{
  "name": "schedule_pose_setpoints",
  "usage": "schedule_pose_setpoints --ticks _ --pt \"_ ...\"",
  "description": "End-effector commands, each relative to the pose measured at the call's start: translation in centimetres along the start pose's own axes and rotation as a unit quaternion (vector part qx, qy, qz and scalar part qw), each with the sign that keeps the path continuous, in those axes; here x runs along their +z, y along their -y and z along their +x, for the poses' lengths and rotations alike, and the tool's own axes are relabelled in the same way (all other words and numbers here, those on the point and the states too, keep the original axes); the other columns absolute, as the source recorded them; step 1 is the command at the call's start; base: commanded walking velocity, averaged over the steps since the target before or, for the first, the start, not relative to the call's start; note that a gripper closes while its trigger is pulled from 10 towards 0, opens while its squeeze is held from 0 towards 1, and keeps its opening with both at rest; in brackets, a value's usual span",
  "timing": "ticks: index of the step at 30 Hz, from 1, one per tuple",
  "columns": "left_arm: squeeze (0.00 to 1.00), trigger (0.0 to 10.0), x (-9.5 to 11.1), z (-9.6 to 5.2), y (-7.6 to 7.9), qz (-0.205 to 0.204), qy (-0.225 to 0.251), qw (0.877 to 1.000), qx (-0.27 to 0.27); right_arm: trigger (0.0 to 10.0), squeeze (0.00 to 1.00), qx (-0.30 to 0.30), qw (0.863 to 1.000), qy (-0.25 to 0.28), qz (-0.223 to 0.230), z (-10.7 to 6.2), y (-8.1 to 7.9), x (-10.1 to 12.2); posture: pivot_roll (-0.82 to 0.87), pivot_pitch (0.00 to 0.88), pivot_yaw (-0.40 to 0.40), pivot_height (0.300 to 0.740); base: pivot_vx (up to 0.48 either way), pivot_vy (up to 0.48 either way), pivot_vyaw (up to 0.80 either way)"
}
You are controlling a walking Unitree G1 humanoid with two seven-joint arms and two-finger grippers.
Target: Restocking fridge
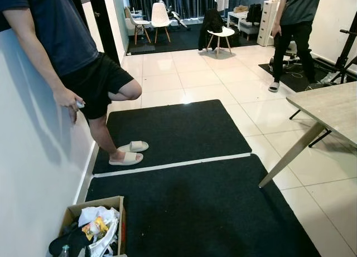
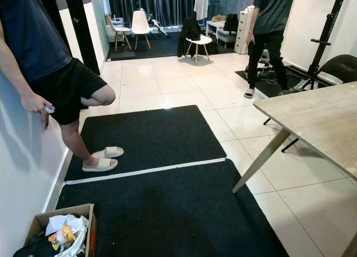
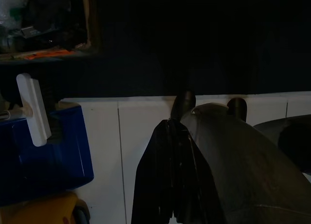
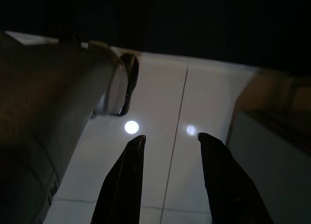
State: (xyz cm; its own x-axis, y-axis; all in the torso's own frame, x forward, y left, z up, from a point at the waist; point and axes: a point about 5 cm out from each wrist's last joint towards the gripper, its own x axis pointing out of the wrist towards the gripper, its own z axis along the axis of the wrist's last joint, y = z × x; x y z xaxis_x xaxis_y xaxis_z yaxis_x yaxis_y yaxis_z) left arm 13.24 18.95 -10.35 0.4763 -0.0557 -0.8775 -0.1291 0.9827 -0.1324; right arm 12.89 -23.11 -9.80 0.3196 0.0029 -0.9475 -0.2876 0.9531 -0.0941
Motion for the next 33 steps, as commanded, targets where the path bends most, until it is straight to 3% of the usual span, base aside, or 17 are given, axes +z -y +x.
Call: schedule_pose_setpoints --ticks 1,33 --pt "0.0 10.0 -0.3 -0.2 -0.7 0.003 -0.008 1.0 0.008 10.0 0.0 0.004 1.0 -0.001 0.001 0.2 -0.5 0.3 -0.09 0.0 0.019 0.74 0.0 0.0 0.0" --pt "0.0 10.0 -0.8 -0.4 -1.4 0.014 -0.026 1.0 0.006 10.0 0.0 0.026 1.0 -0.004 0.013 0.3 -2.1 -0.4 -0.1 0.0 0.042 0.74 0.0 0.0 0.0"
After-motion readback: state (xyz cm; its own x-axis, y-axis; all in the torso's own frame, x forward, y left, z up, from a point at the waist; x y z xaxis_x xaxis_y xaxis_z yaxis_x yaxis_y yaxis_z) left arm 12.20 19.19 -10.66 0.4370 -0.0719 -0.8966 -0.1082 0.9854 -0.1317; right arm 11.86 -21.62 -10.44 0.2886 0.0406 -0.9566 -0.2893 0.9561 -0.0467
